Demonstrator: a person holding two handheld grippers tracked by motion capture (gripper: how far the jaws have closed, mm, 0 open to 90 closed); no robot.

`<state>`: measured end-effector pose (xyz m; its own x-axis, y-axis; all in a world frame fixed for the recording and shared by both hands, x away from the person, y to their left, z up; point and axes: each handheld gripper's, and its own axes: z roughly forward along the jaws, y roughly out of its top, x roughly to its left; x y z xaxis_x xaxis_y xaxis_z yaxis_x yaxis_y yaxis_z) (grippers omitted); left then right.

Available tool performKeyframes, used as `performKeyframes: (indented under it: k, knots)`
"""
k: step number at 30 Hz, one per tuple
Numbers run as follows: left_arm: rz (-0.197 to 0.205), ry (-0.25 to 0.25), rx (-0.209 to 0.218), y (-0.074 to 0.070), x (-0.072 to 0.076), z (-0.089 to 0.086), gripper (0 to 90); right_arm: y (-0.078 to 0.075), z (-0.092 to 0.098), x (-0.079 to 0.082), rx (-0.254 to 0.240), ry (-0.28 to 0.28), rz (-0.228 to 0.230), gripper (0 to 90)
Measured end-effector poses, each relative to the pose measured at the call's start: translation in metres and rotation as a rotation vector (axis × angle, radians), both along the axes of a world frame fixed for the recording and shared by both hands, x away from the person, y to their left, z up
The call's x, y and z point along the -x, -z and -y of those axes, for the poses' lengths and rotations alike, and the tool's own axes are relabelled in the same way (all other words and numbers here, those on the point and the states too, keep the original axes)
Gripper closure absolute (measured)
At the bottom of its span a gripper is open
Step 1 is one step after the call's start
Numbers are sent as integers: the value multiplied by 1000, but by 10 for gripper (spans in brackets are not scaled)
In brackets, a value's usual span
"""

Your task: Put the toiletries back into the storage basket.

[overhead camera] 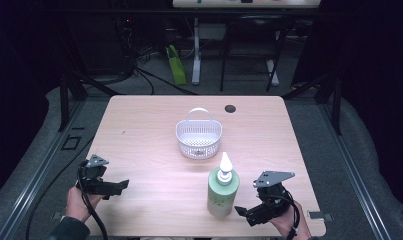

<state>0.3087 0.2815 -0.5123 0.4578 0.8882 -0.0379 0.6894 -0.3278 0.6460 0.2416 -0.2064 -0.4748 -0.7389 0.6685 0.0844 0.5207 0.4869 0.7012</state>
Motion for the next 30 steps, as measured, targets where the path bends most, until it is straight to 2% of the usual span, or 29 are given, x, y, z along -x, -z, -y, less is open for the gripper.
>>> performKeyframes:
  k: [4,8,15,17,30]
  knots:
    - [-3,2,-1,1,-1,0,0,-4,-6,0,-34,-32,16,0]
    - [-13,-10,19,2,-1,-3,0,-9,-12,-4,-82,-56,20,0]
    - [-11,4,12,2,-3,-2,0,-12,-25,-7,-102,-102,32,0]
    - [-10,4,13,2,-3,-1,0,-14,-28,-7,-109,-110,49,0]
    - [-14,12,1,3,-4,1,0,-30,-40,-12,-144,-104,133,0]
